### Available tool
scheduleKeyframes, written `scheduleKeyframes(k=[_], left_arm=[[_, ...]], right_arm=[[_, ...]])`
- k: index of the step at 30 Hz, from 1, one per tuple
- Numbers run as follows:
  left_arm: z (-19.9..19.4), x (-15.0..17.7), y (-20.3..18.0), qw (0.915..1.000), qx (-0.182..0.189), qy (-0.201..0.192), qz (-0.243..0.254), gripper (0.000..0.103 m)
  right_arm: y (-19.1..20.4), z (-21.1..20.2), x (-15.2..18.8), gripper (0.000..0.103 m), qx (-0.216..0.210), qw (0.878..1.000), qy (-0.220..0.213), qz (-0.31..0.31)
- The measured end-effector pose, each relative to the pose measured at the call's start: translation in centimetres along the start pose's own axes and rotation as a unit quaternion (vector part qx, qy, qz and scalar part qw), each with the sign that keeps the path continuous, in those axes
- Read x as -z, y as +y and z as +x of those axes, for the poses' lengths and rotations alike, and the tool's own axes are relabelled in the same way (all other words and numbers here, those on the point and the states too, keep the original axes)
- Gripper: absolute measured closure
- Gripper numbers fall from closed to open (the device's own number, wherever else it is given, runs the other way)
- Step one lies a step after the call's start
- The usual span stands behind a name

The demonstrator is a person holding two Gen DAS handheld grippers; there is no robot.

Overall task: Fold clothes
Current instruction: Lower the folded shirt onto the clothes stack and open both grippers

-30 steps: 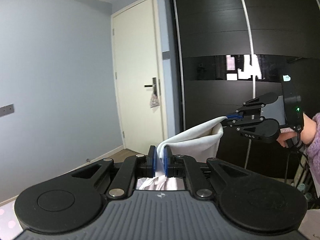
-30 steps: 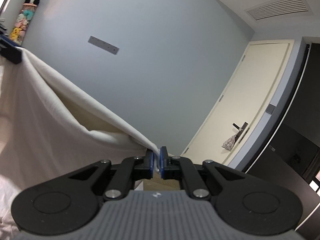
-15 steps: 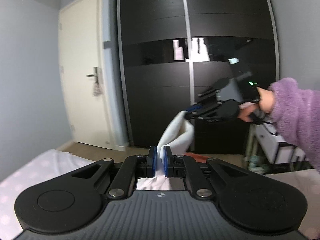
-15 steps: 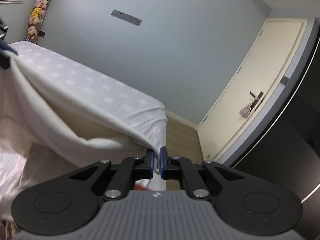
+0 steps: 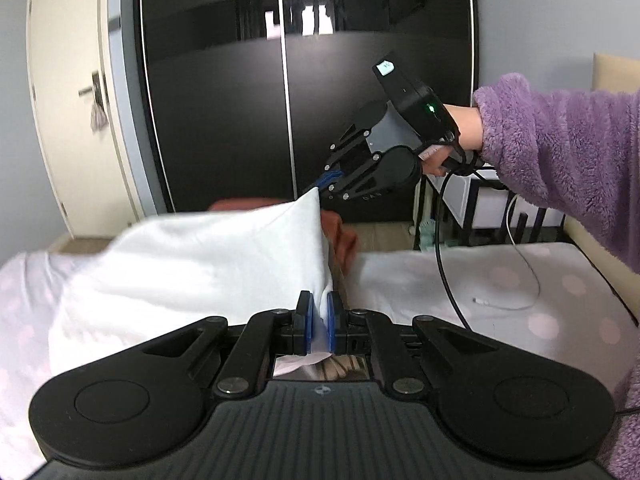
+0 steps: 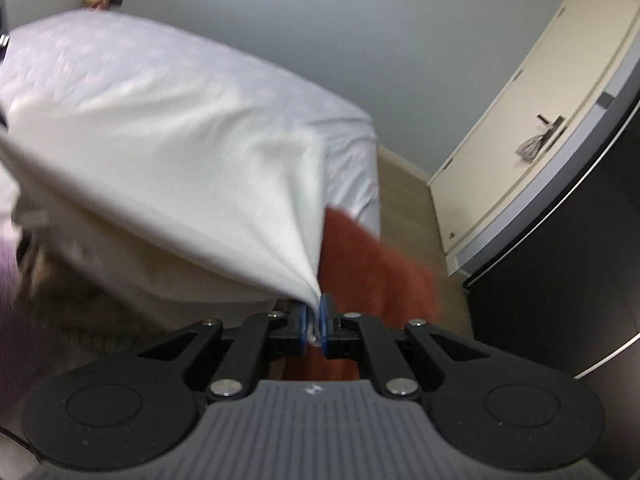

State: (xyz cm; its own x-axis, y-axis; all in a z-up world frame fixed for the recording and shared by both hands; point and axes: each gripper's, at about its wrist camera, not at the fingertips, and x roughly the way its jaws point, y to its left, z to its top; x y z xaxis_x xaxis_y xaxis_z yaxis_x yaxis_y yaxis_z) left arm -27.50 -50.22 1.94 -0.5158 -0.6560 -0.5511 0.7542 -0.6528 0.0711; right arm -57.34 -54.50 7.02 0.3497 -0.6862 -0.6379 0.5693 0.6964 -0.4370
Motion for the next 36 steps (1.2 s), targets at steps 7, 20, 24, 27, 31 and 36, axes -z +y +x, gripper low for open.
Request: scheduleKeyframes(k=[7, 20, 24, 27, 31, 36], left_arm=[[2.6, 3.7, -1.5, 0.9985, 0.01, 0.053, -0.011, 0.098], [-2.5, 5.7, 2.4, 0.9961, 0.02, 0.026, -0.082, 0.075], [-4.4, 4.4, 6.9, 0.9898, -0.032, -0.017, -0.138, 0.075], [-4.2, 3.2, 9.9, 0.9813, -0.075, -0.044, -0.171, 0.075], [-1.5, 1.9, 13.1, 0.9721, -0.094, -0.053, -0.208, 0.075], [3.3, 2.0, 15.8, 0.9639, -0.112, -0.038, -0.239, 0.077]], right_arm=[[1.9, 3.0, 2.6, 0.096, -0.006, 1.0, 0.003, -0.002], [-0.8, 1.1, 4.2, 0.092, 0.048, 0.992, 0.028, 0.112], [-2.7, -0.2, 1.3, 0.092, 0.038, 0.981, -0.019, 0.191], [-2.3, 1.1, -1.9, 0.092, 0.016, 0.979, -0.041, 0.199], [-1.3, 4.1, -5.8, 0.092, -0.005, 0.977, -0.054, 0.205], [-0.9, 9.0, -9.5, 0.092, -0.032, 0.969, -0.056, 0.239]])
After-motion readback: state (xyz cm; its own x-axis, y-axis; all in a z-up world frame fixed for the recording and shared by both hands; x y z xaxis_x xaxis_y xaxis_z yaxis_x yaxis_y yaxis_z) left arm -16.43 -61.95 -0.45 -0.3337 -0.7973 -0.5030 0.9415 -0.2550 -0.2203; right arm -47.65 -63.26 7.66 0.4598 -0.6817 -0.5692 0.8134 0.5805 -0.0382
